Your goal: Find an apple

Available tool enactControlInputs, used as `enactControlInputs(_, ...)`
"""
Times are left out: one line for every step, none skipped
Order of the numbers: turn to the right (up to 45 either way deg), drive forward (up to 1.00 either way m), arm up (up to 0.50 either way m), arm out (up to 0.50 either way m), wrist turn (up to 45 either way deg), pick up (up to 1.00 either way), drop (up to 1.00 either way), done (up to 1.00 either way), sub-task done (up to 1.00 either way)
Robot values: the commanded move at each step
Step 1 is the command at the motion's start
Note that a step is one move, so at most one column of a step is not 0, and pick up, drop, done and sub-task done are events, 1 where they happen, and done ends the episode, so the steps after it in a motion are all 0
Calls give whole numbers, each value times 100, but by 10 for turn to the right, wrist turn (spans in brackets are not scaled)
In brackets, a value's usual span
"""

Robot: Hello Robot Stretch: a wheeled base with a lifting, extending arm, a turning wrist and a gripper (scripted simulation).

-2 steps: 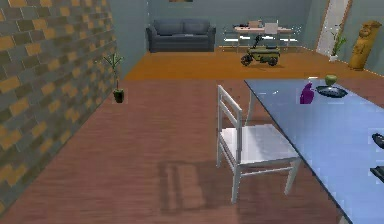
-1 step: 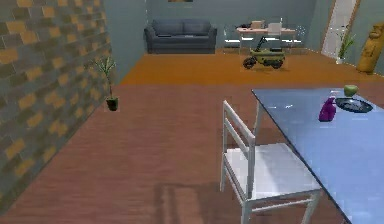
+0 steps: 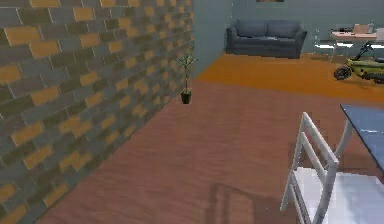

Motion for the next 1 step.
enactControlInputs(0,80,0,0,0,0,0,0,0)
